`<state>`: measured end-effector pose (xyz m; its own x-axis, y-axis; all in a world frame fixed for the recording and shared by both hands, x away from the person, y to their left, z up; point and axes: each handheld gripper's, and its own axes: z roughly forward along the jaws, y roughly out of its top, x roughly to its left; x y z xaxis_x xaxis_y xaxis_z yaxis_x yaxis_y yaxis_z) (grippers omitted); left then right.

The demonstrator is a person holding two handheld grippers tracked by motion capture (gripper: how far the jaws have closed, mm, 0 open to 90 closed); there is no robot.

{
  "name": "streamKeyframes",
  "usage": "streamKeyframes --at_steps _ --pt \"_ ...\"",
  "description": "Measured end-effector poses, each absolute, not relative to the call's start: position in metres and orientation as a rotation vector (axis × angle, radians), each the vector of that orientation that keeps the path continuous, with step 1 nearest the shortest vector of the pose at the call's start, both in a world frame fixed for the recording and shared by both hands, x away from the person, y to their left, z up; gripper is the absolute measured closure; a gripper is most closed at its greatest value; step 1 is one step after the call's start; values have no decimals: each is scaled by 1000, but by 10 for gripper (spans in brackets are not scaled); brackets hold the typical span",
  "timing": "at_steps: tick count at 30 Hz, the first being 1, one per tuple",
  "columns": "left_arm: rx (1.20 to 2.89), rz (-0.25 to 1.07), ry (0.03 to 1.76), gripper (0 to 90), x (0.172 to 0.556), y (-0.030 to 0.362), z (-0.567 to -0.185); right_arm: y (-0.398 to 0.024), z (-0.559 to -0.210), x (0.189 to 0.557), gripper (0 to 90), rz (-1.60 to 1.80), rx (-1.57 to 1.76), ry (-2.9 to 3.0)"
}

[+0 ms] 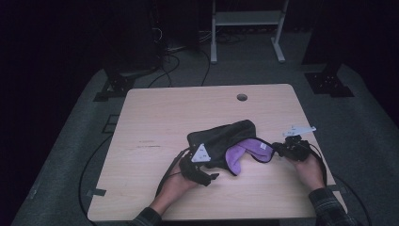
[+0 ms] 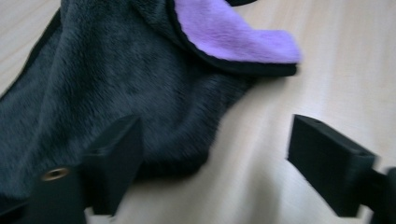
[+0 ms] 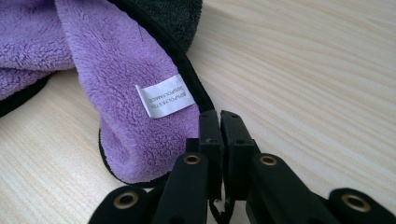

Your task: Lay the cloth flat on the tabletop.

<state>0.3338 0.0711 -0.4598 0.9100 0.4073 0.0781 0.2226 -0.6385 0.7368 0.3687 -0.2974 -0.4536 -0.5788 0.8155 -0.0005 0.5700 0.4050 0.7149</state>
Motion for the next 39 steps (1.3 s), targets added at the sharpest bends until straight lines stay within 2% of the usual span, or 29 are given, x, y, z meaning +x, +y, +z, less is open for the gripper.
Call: streamKeyframes --at_steps 2,4,5,6,7,9,14,21,23,27,29,34,36,37,39 --pt "2293 331 439 307 340 66 -463 -297 -453 369 872 975 1197 2316" --pt "2312 330 428 479 344 62 -464 -297 -452 368 872 982 1194 2315" --pt "2326 334 418 479 346 60 -465 -297 -452 368 872 985 1193 2312" --pt "2335 340 410 676 347 58 -465 -298 -451 368 872 990 1193 2311" --pt "2342 329 409 795 348 58 -463 -298 -451 368 872 993 1191 2308" --pt "2341 312 409 845 348 60 -458 -299 -450 367 872 995 1184 2308" --pt "2267 282 408 851 343 76 -436 -299 -448 366 873 1004 1184 2300" --pt "2073 233 497 852 335 135 -396 -300 -447 366 873 1003 1174 2298" --pt "2064 267 540 852 340 149 -393 -299 -447 366 873 998 1175 2300" --pt "2057 306 632 851 355 165 -400 -298 -448 367 874 996 1172 2306" --pt "2089 342 722 851 376 173 -417 -296 -449 368 874 982 1167 2313" --pt "2142 391 806 841 397 174 -439 -297 -450 369 874 963 1181 2310" --pt "2152 413 833 738 400 174 -446 -299 -451 370 875 952 1188 2304" --pt "2155 419 833 738 399 174 -446 -300 -451 371 875 955 1195 2301" --pt "2148 412 821 602 394 176 -441 -304 -451 370 874 957 1201 2296"
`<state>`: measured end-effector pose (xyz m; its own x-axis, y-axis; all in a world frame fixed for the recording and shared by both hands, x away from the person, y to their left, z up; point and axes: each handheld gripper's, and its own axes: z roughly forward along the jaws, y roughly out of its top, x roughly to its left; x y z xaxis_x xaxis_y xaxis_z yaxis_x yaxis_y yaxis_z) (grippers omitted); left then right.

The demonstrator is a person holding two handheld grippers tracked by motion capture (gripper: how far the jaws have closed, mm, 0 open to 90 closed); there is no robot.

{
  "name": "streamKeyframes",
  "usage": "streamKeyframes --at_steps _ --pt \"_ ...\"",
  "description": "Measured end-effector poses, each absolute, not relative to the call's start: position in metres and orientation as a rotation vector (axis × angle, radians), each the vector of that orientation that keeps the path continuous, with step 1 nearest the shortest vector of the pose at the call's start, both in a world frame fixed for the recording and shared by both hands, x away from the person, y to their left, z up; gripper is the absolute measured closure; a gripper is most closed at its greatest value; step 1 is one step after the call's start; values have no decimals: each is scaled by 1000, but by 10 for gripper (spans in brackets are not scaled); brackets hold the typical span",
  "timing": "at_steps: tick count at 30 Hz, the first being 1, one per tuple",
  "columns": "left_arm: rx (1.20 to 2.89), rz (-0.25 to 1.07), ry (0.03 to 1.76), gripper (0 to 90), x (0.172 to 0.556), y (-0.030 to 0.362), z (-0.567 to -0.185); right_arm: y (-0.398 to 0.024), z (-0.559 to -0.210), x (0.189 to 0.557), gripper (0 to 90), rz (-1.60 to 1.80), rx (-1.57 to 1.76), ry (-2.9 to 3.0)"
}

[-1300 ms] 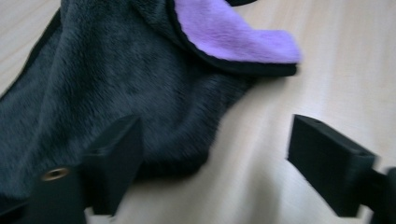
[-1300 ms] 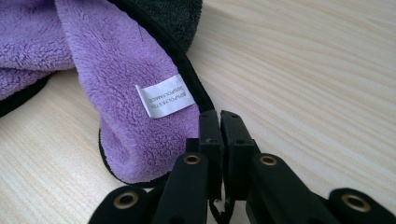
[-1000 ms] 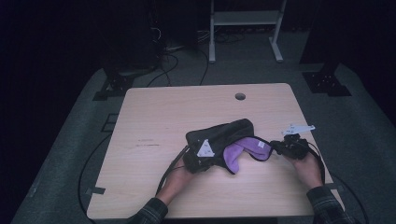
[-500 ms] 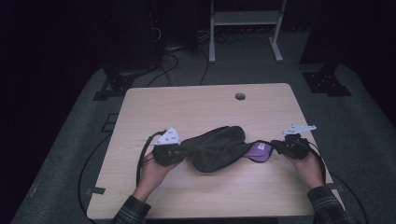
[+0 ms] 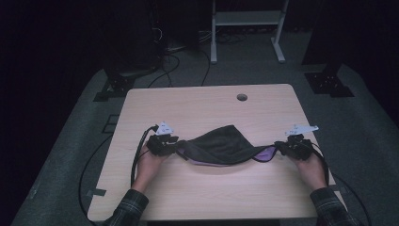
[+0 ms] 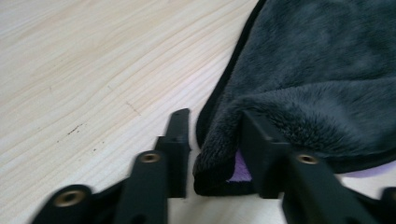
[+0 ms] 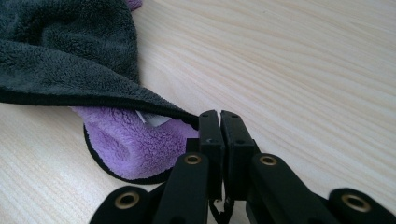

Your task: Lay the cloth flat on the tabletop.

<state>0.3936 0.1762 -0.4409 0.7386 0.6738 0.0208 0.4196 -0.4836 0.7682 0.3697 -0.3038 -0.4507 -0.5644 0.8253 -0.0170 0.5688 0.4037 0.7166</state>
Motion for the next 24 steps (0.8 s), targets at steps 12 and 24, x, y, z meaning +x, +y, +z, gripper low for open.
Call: streamKeyframes --at_steps 12,24 --pt "2199 314 654 587 346 177 -436 -303 -450 368 873 954 1191 2294" --pt "2293 335 625 396 363 151 -459 -301 -451 369 873 949 1187 2305"
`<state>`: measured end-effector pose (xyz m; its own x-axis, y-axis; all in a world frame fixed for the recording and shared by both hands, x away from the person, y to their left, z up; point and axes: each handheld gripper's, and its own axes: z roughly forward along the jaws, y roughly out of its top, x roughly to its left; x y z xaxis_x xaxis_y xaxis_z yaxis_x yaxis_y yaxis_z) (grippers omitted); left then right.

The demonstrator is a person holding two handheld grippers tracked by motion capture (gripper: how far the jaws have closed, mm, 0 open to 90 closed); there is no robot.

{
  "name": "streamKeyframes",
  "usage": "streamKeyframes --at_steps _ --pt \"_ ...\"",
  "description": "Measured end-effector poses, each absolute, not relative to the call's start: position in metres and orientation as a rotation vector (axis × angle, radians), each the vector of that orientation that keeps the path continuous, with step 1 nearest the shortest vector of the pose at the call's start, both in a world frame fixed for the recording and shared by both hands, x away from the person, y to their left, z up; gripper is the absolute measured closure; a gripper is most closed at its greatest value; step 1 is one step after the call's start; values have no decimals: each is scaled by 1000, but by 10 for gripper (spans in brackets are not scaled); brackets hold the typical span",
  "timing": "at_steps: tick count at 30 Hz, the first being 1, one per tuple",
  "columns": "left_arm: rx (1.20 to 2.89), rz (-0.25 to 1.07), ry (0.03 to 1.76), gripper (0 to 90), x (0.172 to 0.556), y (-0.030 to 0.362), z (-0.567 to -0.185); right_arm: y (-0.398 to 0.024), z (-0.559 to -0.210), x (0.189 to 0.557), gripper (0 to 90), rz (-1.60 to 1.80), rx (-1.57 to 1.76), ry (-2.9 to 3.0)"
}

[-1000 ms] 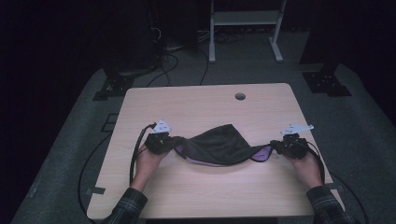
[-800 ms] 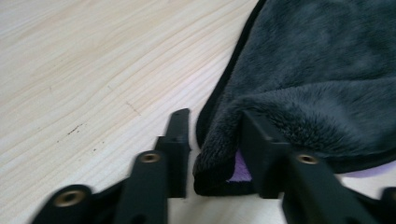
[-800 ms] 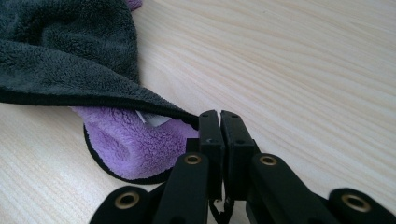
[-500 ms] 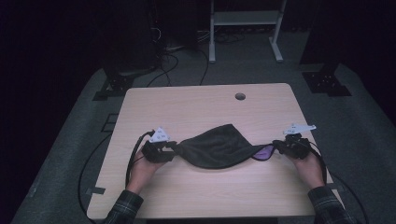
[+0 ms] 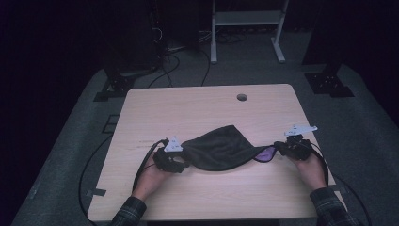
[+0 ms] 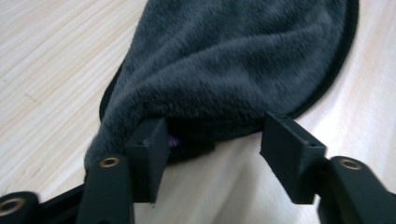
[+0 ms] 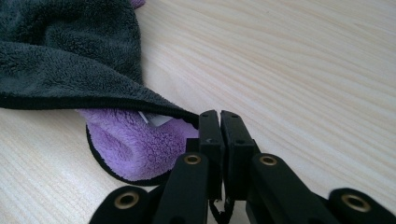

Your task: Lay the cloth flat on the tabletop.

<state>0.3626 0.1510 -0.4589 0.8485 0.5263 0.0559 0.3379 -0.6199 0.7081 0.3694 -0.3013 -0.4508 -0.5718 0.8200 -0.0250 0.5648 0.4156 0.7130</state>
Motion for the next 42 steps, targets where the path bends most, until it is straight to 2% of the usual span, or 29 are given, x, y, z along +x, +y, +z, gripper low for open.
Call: streamKeyframes --at_steps 2,5,6,7,8,10,15,21,28,34,42 --pt "2266 310 648 381 370 149 -463 -301 -451 369 874 948 1188 2305" --pt "2277 295 651 495 374 148 -465 -301 -451 369 874 948 1189 2306" --pt "2279 283 648 495 375 147 -465 -301 -451 369 873 948 1190 2305" --pt "2282 271 643 569 376 148 -465 -302 -451 369 873 948 1189 2305" --pt "2286 254 644 694 375 148 -463 -302 -451 368 874 951 1189 2304" --pt "2294 244 645 759 375 149 -461 -302 -450 367 874 954 1185 2304" --pt "2272 210 644 788 367 160 -444 -303 -446 364 875 976 1172 2289" --pt "2122 271 692 798 363 185 -409 -303 -430 358 880 1046 1121 2225" --pt "2042 322 693 800 364 198 -379 -303 -393 350 881 1163 1044 2124" --pt "1960 405 662 807 361 208 -336 -304 -341 333 883 1294 933 1985" --pt "1874 463 664 810 365 219 -305 -299 -298 321 886 1395 840 1880"
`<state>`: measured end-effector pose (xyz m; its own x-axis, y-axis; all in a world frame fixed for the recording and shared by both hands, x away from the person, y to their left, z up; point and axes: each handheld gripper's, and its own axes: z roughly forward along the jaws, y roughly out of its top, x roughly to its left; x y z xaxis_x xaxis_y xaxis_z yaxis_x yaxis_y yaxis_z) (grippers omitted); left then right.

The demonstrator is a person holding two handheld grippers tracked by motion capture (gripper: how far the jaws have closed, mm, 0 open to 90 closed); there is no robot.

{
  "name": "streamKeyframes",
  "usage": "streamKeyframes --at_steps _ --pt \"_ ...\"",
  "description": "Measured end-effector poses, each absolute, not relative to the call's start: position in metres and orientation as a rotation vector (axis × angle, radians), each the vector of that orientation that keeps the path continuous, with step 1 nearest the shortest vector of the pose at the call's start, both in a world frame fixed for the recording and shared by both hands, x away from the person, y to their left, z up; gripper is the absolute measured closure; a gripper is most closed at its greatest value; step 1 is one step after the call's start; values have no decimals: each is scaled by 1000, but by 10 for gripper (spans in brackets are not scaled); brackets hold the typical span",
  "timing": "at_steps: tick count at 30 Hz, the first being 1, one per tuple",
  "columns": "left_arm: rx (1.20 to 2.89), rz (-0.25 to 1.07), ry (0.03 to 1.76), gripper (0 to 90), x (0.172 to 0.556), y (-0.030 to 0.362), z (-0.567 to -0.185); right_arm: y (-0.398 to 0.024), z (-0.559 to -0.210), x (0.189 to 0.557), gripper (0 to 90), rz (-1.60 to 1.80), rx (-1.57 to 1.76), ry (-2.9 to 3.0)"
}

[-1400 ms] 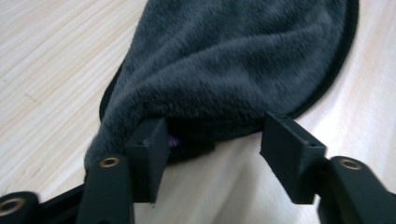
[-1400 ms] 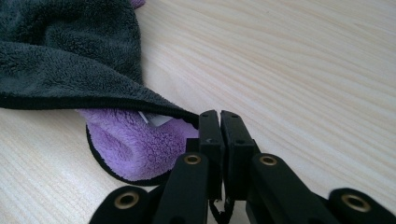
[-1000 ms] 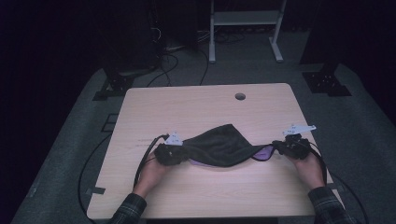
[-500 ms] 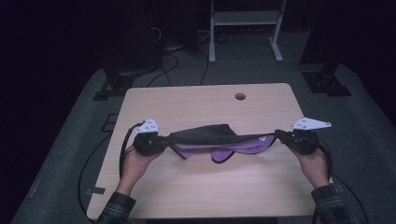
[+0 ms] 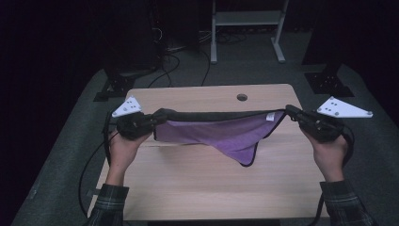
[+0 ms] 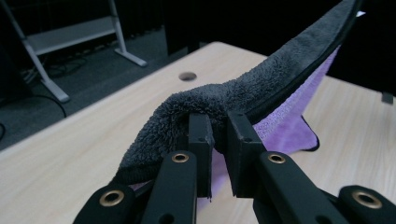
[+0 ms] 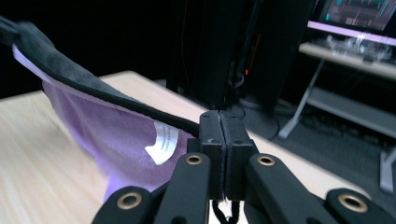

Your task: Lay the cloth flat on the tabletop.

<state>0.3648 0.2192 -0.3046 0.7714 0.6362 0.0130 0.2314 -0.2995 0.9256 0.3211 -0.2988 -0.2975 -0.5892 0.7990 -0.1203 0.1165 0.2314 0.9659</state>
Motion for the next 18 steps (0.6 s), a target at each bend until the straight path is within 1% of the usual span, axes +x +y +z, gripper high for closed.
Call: streamKeyframes --at_steps 3,7,8,9,10,11,12,13,16,18 --pt "1859 478 667 810 370 221 -296 -295 -280 324 887 1425 811 1837" --pt "1858 479 684 810 385 220 -291 -291 -271 334 887 1419 808 1821" --pt "1859 475 691 810 391 219 -291 -290 -267 345 888 1414 820 1816" --pt "1860 473 697 810 397 219 -292 -290 -267 345 888 1414 820 1816" --pt "1864 474 707 810 409 217 -292 -290 -264 361 888 1409 845 1815" --pt "1864 474 707 810 409 217 -292 -290 -264 361 888 1409 845 1815" --pt "1868 484 717 810 422 214 -292 -291 -261 378 888 1408 874 1815" --pt "1868 484 717 810 422 214 -292 -291 -261 378 888 1408 874 1815" --pt "1868 517 728 810 439 211 -283 -288 -250 401 888 1384 874 1796" --pt "1871 522 730 809 442 210 -281 -287 -243 404 888 1390 860 1783"
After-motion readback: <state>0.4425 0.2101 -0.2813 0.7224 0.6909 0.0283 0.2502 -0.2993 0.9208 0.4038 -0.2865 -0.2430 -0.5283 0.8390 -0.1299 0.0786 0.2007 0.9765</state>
